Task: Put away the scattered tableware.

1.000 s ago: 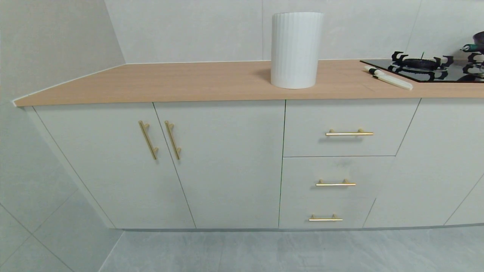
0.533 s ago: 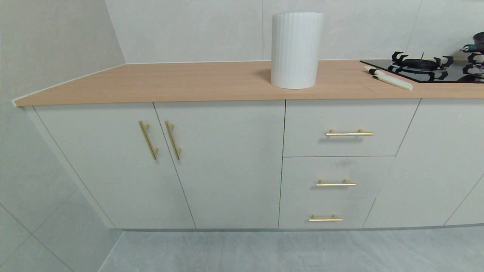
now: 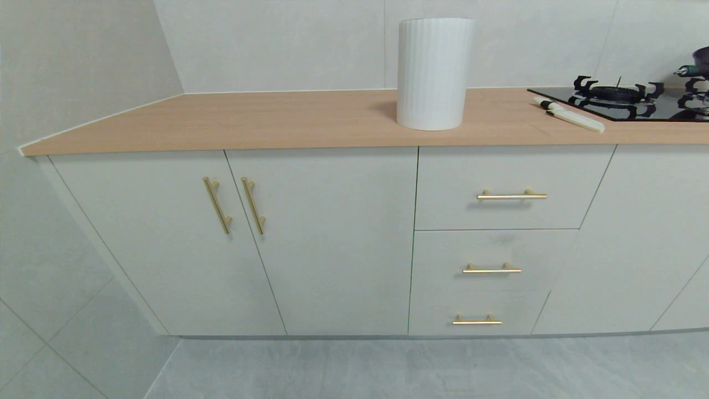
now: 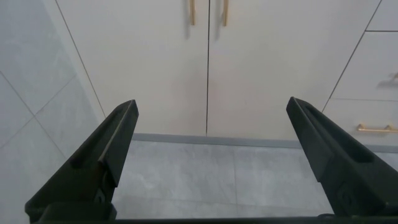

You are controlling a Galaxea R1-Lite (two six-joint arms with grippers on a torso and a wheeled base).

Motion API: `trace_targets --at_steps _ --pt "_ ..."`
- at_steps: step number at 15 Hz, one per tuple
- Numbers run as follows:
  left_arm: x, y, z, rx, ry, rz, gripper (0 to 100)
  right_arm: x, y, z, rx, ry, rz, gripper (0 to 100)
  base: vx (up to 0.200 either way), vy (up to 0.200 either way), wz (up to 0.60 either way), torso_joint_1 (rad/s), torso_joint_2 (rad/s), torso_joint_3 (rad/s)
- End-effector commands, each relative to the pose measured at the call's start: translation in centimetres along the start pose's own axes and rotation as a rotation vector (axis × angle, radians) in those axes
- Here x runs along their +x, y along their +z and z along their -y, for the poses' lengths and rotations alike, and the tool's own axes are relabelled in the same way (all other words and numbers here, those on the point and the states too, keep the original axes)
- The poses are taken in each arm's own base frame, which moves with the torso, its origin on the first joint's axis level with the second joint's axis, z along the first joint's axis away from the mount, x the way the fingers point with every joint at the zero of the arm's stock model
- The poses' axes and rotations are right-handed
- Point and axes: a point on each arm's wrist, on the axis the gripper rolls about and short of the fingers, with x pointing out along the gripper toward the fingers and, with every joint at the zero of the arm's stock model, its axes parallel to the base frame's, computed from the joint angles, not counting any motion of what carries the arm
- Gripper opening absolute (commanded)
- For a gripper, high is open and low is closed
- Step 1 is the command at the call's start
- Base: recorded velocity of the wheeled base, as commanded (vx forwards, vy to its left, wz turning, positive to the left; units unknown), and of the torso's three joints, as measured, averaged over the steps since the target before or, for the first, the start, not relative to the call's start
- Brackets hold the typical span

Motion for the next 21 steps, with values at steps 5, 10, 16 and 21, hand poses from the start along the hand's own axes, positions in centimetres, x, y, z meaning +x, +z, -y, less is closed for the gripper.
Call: trace_targets --at_steps 5,10,16,21 --pt "-0.01 0.03 0.00 -0.001 0.000 0.001 100 0.02 0.00 0.00 -0.001 0.001 -0.003 100 0.200 0.000 0.00 0.002 0.00 0.003" --pt "0.01 -0.01 0.00 -0.001 0.000 -0.001 100 0.02 0.00 0.00 -0.001 0.001 -0.003 100 0.200 0.000 0.00 0.001 0.00 0.003" --pt "-0.01 0.03 0.00 -0.001 0.000 0.001 100 0.02 0.00 0.00 -0.001 0.001 -0.003 100 0.067 0.000 0.00 0.002 0.00 0.000" --pt "0.01 -0.01 0.00 -0.002 0.000 -0.001 100 0.02 0.00 0.00 -0.001 0.001 -0.003 100 0.000 0.000 0.00 0.000 0.00 0.000"
